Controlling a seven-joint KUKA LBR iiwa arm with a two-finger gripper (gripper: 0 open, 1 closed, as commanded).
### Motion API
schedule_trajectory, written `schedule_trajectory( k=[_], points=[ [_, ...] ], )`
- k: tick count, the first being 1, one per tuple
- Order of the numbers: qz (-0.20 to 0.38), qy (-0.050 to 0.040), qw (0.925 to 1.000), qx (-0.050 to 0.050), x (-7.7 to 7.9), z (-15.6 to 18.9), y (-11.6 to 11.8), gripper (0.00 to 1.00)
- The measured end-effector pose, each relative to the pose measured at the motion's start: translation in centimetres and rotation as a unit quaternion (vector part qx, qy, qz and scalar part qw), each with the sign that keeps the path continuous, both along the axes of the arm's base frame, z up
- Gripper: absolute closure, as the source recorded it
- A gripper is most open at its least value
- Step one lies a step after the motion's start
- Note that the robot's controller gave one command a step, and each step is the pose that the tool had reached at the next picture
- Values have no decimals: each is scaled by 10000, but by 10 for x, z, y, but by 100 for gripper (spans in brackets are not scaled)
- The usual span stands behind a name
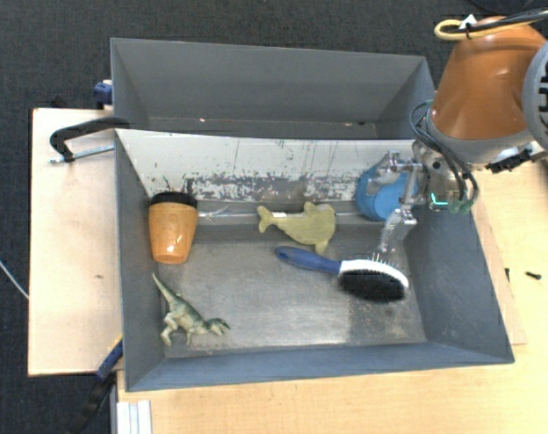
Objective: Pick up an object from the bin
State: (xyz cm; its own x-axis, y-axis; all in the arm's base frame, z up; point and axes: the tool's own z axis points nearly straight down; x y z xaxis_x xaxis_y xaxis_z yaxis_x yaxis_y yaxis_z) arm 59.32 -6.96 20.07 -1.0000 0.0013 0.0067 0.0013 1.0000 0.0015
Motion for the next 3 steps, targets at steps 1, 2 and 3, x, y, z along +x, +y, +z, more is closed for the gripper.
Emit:
schedule_trajectory(
  k=[1, 2, 3],
  points=[
    [1144, -31, 9934, 6, -18, -10, 28, 0],
    [-94, -58, 9999, 1, -42, -130, 5, 0],
    [-85, -85, 9999, -1, -40, -127, 5, 100]
  ],
)
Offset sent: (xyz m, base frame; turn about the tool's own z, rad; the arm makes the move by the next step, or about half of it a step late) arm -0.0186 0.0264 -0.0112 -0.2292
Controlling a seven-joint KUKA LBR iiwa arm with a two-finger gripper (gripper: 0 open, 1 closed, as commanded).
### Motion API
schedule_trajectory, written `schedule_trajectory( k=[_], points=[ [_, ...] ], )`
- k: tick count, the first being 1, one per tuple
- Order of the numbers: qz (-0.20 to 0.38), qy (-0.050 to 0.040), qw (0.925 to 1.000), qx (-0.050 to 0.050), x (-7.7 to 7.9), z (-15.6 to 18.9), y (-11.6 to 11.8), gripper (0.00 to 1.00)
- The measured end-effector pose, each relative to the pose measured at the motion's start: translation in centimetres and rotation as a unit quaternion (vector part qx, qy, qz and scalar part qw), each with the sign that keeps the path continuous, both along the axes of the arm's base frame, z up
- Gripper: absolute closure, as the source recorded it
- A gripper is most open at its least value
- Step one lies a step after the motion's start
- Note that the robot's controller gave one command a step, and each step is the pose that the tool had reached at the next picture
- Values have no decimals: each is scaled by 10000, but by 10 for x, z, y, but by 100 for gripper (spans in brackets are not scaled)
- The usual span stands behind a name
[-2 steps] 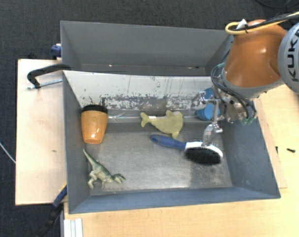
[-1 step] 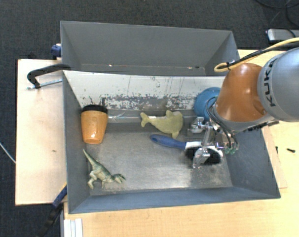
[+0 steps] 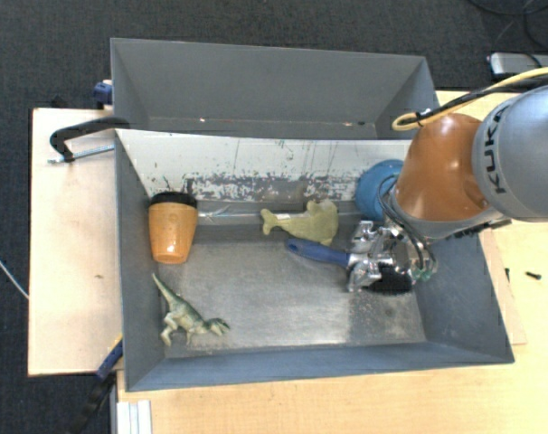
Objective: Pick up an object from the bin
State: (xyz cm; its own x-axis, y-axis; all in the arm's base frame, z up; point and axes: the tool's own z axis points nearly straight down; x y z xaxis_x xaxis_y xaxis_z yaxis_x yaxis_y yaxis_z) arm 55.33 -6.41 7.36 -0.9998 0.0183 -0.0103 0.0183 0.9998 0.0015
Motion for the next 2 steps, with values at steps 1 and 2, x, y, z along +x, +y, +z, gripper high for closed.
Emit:
schedule_trajectory(
  k=[1, 2],
  points=[
    [528, 25, 9986, -6, -11, 26, 18, 100],
    [368, -18, 9993, -10, -9, 162, 29, 100]
  ],
)
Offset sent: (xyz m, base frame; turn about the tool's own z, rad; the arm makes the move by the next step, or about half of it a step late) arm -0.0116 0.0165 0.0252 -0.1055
